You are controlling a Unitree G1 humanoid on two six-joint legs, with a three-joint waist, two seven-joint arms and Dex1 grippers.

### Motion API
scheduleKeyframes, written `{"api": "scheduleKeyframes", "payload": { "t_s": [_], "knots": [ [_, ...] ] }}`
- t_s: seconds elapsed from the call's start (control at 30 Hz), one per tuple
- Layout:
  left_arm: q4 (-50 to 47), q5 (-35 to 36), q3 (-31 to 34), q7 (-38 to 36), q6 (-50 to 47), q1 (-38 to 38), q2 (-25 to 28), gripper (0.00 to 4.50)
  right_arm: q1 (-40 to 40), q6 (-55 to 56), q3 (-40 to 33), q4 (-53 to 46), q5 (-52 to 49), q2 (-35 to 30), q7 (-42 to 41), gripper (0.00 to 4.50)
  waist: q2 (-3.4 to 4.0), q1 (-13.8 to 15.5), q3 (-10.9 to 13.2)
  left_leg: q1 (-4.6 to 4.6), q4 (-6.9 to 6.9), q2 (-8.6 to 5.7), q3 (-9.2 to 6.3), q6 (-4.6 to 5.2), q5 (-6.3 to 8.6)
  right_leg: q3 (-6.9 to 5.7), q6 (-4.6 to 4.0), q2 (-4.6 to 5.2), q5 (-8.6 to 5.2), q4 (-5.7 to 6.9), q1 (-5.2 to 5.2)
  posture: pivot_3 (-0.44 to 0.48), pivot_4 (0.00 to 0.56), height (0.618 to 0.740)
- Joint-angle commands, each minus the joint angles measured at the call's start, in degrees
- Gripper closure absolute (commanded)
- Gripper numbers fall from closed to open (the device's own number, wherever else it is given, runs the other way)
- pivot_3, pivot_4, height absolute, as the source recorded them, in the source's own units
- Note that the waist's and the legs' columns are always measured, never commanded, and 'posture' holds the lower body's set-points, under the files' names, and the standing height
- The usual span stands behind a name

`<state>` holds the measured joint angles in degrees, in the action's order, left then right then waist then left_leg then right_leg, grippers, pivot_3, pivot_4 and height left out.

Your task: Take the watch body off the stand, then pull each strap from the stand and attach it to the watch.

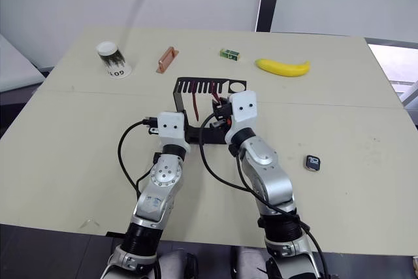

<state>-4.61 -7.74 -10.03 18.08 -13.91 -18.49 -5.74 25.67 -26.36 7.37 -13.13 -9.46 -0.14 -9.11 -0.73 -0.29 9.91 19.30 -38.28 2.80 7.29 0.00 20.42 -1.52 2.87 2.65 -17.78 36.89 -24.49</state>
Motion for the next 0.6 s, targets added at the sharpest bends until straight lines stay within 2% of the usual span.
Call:
{"api": "scheduleKeyframes", "payload": {
  "t_s": [0.03, 0.23, 0.43, 0.6],
  "knots": [
    [-0.95, -0.28, -1.04, -0.84, -0.70, 1.66, -2.17, 4.50, 0.02, 0.64, 0.22, -2.54, -0.26, 0.69, -0.04, 4.46, 0.00, 0.01, 0.00, 0.00, 0.00, 0.00, 0.00, 0.00, 0.00, 0.00, 0.00, 0.00, 0.00, 0.00, 0.00, 0.000, 0.150, 0.739],
    [-1.12, -0.43, -1.11, -0.87, -0.88, 1.74, -2.17, 4.50, -0.31, 2.11, 1.14, -3.72, 0.81, -0.86, -1.23, 4.46, 0.00, 0.01, 0.00, 0.01, 0.01, 0.00, 0.00, 0.00, 0.00, 0.00, 0.00, 0.00, 0.00, 0.00, 0.00, 0.000, 0.150, 0.739],
    [-0.91, -0.48, -0.98, -0.93, -1.02, 1.71, -2.05, 4.50, -2.69, 10.47, 5.50, -5.65, 6.69, -6.48, -3.73, 4.46, -0.01, 0.03, 0.00, 0.02, 0.03, -0.01, -0.01, 0.01, 0.00, 0.00, 0.00, 0.00, 0.00, -0.05, 0.00, 0.000, 0.150, 0.739],
    [-0.90, -0.34, -1.02, -1.33, -0.86, 1.88, -1.87, 4.50, -4.27, 14.67, 5.83, -5.67, 8.49, -7.91, -3.78, 4.46, -0.01, 0.01, 0.01, 0.01, 0.02, -0.01, 0.00, 0.00, 0.00, 0.00, 0.00, 0.00, 0.00, -0.04, -0.01, 0.000, 0.150, 0.739]
  ]
}}
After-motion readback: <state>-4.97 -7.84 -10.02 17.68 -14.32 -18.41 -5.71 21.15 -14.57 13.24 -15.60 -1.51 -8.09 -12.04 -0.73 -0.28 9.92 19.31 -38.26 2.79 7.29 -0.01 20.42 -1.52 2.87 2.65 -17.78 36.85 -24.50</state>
